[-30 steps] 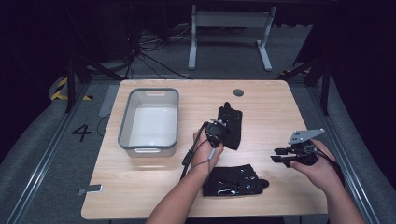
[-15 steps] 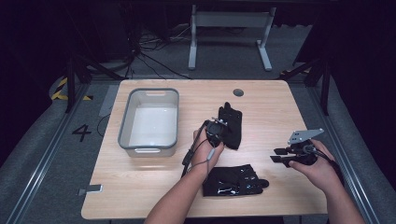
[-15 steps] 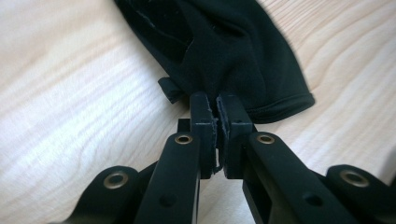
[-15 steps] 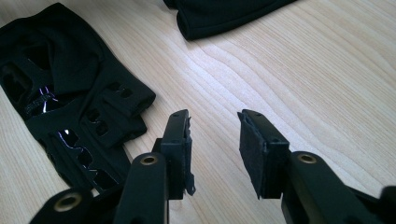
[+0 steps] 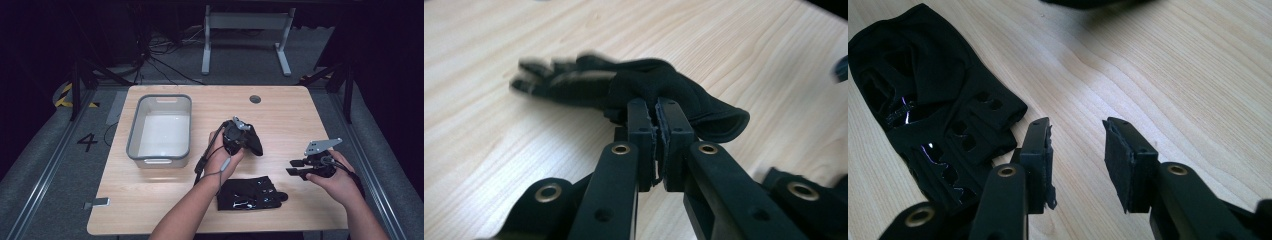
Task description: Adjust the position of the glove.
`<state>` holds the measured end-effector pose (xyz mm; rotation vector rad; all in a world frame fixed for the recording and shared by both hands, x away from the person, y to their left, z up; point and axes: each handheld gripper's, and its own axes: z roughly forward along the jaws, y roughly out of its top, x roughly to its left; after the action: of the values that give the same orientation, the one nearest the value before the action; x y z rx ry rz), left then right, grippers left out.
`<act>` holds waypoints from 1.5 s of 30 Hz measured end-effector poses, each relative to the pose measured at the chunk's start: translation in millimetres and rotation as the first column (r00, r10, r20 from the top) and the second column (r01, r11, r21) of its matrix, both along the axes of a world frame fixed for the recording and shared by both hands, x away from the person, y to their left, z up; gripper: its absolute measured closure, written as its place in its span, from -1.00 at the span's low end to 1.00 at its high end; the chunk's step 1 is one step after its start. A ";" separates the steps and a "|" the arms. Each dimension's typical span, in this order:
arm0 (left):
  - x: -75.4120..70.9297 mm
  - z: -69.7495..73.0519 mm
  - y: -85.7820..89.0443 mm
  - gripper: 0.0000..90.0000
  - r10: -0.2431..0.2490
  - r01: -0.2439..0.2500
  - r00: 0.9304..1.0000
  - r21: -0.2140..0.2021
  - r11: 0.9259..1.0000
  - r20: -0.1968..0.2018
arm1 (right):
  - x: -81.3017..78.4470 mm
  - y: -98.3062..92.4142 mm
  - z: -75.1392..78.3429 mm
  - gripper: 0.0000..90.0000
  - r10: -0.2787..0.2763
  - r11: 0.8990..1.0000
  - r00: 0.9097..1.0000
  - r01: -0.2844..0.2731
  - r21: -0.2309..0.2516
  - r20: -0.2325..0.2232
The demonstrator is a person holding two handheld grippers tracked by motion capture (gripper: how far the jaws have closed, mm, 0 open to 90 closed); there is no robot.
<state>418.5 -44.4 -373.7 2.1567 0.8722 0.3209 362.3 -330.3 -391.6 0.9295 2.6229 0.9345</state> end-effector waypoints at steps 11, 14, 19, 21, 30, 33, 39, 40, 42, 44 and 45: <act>-38.3 49.9 25.7 0.92 -0.115 0.124 0.990 -0.113 0.986 0.081 | -1.4 -2.6 0.5 0.41 -0.009 1.000 1.000 0.009 -0.004 0.001; -51.6 62.1 26.5 0.92 -0.162 0.174 0.982 -0.134 0.976 0.098 | -2.0 -2.9 1.1 0.41 -0.011 1.000 1.000 0.011 -0.005 0.003; -72.9 72.6 18.2 0.92 -0.258 0.270 0.960 -0.111 0.956 0.112 | -3.4 -5.2 2.7 0.41 -0.016 1.000 1.000 0.016 0.000 0.006; -80.7 72.6 15.2 0.92 -0.305 0.315 0.947 -0.101 0.944 0.104 | -3.3 -5.9 2.9 0.41 -0.015 1.000 1.000 0.015 -0.001 0.005; -93.7 56.0 3.4 0.92 -0.404 0.407 0.911 -0.036 0.913 0.079 | -2.8 -7.6 1.4 0.40 -0.022 1.000 1.000 0.022 -0.003 0.001; -91.1 53.5 2.7 0.92 -0.443 0.447 0.893 -0.057 0.892 0.081 | -2.7 -7.8 1.5 0.40 -0.024 1.000 1.000 0.024 -0.002 0.002; -88.8 40.1 -0.1 0.92 -0.492 0.494 0.869 -0.076 0.866 0.041 | -2.4 -8.7 1.1 0.40 -0.025 1.000 1.000 0.025 -0.003 0.001; -87.8 32.1 3.0 0.92 -0.490 0.490 0.871 -0.073 0.869 0.016 | -2.2 -9.1 0.9 0.40 -0.028 1.000 1.000 0.028 -0.002 -0.001; -87.7 28.5 5.9 0.92 -0.489 0.488 0.872 -0.069 0.870 0.006 | -1.6 -8.9 0.3 0.40 -0.028 1.000 1.000 0.028 -0.003 -0.001; -87.2 25.5 11.4 0.91 -0.496 0.494 0.868 -0.061 0.867 -0.022 | -1.3 -8.6 0.0 0.39 -0.028 1.000 1.000 0.028 -0.004 -0.003; -86.8 24.2 15.1 0.91 -0.503 0.500 0.863 -0.062 0.864 -0.041 | -0.5 -7.7 -0.1 0.39 -0.026 1.000 1.000 0.026 -0.003 -0.008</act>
<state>331.8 -29.3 -349.6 2.2603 0.3119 -0.0263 361.9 -338.0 -391.7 0.9661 2.6113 0.9226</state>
